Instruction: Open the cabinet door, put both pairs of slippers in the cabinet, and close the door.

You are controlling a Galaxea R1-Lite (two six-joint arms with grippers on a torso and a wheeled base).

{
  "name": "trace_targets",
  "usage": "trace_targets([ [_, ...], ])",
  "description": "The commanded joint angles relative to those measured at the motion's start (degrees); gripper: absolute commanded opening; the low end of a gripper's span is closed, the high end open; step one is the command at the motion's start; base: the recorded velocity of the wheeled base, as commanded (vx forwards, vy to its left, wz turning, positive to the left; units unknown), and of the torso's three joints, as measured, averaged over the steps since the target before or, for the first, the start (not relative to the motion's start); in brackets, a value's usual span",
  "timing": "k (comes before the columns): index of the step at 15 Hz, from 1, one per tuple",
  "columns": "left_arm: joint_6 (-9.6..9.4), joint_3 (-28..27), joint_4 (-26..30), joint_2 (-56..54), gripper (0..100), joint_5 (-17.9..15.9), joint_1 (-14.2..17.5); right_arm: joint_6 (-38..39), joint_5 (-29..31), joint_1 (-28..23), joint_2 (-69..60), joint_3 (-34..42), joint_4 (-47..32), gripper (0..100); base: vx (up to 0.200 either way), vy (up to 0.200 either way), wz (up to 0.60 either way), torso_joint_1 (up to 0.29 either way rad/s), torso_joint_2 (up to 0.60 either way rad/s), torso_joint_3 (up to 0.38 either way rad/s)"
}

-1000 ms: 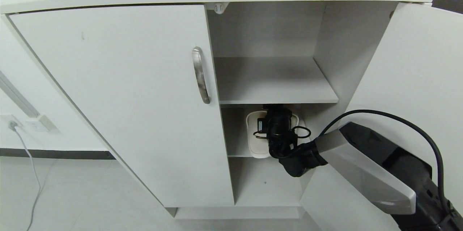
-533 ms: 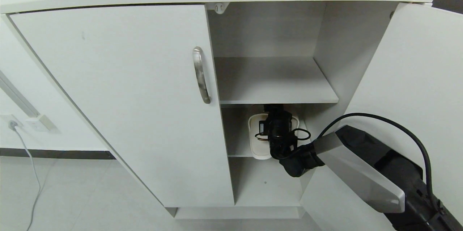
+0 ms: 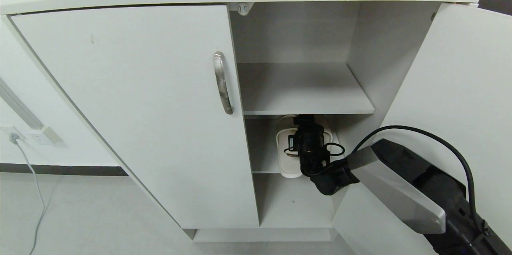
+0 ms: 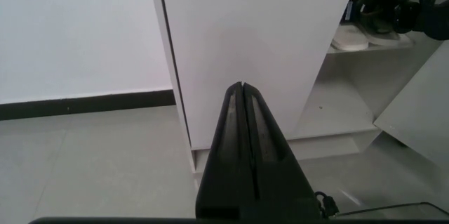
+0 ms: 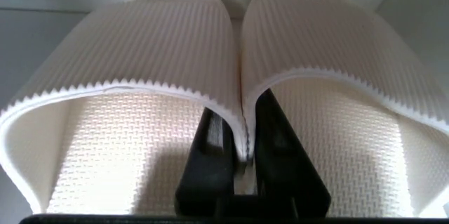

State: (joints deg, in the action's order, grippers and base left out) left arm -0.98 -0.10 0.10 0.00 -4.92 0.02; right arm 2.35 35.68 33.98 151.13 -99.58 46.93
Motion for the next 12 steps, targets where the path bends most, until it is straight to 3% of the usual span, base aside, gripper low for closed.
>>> trace_targets([
  [1,0.10,0.01,-0.01,0.00,0,0.00,0.06,0.02,0.00,0.04,-0.13,0.53,0.00,100,0.000,0.000,0.00,0.000,0.00,0.000],
  [4,0.10,0.01,-0.01,0.00,0,0.00,0.06,-0.07,-0.09,0.57,-2.50,5.72,1.05,100,0.000,0.000,0.00,0.000,0.00,0.000],
  [12,0.10,0.01,-0.01,0.00,0,0.00,0.06,-0.33,0.00,4.08,-15.34,29.01,13.71,100,0.000,0.000,0.00,0.000,0.00,0.000],
])
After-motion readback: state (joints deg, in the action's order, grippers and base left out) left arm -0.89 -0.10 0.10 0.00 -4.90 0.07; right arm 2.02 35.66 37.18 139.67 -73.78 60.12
